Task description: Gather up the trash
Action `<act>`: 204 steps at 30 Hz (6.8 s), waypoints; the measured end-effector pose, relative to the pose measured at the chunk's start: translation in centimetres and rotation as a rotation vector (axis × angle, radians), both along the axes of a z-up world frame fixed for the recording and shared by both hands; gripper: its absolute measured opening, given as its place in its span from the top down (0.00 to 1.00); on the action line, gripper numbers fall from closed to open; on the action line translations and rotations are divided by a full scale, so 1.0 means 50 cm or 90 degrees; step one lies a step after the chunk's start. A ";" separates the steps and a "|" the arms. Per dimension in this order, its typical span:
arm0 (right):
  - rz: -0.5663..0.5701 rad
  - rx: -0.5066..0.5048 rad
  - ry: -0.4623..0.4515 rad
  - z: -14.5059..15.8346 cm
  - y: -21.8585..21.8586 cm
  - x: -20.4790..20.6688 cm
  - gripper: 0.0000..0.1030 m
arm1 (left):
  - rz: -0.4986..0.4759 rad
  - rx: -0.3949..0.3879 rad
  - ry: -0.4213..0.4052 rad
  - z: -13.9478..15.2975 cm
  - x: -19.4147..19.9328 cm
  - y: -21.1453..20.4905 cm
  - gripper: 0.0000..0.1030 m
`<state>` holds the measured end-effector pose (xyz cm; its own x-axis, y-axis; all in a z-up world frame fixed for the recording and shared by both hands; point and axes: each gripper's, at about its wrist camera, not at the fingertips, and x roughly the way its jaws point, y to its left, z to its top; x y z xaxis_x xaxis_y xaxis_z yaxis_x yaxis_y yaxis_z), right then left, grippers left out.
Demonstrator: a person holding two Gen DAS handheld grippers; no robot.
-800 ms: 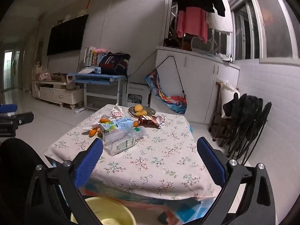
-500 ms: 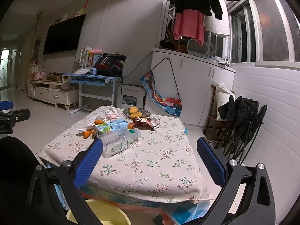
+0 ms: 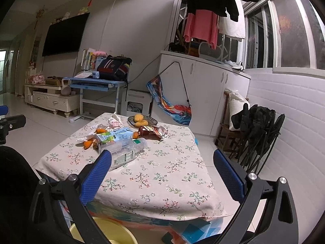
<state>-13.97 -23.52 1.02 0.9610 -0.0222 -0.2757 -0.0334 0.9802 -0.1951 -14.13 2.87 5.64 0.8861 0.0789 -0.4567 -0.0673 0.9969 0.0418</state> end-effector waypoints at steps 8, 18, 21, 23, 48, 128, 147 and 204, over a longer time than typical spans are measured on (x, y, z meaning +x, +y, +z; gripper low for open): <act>-0.006 0.008 0.005 0.004 -0.005 0.001 0.07 | -0.001 -0.003 -0.003 0.000 0.000 0.000 0.07; -0.006 0.010 0.006 0.002 -0.008 0.003 0.07 | -0.002 -0.003 -0.006 0.004 0.000 -0.003 0.07; -0.006 0.011 0.007 0.002 -0.008 0.003 0.07 | -0.001 -0.003 -0.006 0.003 0.000 -0.003 0.07; -0.005 0.010 0.006 0.001 -0.009 0.003 0.07 | -0.002 -0.002 -0.006 0.003 0.000 -0.003 0.07; -0.005 0.016 0.021 -0.003 -0.004 0.008 0.07 | 0.002 -0.002 -0.011 0.007 0.002 0.001 0.07; 0.111 0.348 0.457 -0.145 -0.070 0.434 0.47 | -0.004 -0.143 0.275 -0.204 0.609 0.054 0.94; 0.227 0.445 0.446 -0.100 -0.069 0.200 0.46 | -0.086 -0.138 0.138 -0.106 0.287 0.017 0.94; 0.083 0.343 0.262 -0.089 -0.094 0.054 0.23 | -0.368 0.042 0.395 -0.303 0.018 -0.233 0.74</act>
<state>-11.29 -28.20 -3.46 0.7612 0.3287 -0.5590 -0.1242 0.9200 0.3718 -13.22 -8.77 -9.51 0.3866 -0.2650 -0.8834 0.5059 0.8618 -0.0371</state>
